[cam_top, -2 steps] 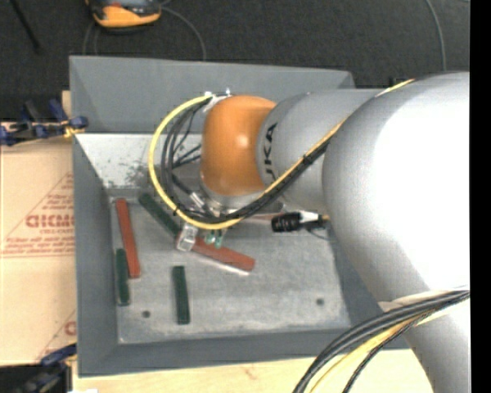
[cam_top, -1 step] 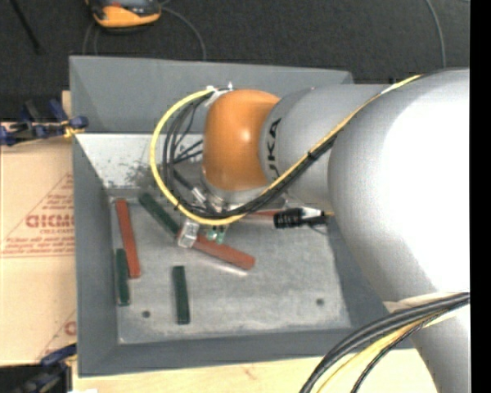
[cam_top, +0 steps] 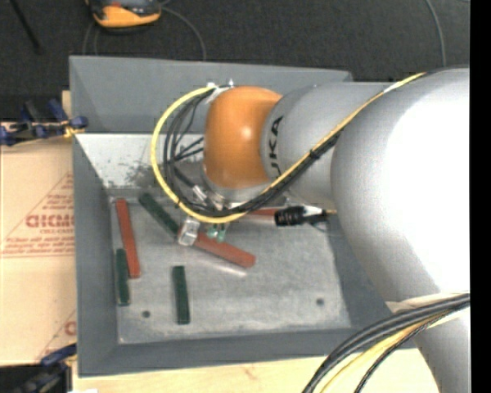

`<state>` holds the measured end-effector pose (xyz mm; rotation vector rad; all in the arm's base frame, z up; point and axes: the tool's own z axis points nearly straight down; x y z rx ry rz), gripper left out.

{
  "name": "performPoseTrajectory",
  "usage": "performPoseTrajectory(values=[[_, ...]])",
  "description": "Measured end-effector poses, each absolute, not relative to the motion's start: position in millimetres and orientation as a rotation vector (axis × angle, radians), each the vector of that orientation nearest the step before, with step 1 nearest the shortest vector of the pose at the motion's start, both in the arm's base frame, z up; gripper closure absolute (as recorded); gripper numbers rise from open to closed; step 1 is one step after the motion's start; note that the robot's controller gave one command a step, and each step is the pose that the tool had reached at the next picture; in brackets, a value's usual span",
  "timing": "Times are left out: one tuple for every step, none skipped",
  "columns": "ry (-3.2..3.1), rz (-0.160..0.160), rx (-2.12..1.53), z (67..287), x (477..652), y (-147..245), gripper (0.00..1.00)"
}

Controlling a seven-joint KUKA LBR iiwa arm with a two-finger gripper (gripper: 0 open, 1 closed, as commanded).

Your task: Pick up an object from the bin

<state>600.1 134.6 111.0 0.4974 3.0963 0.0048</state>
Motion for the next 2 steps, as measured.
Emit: performPoseTrajectory(values=[[3.098,0.004,0.498,115.5,599.6,134.5,1.0],[3.101,0.003,0.498,121.7,599.2,134.3,1.0]])
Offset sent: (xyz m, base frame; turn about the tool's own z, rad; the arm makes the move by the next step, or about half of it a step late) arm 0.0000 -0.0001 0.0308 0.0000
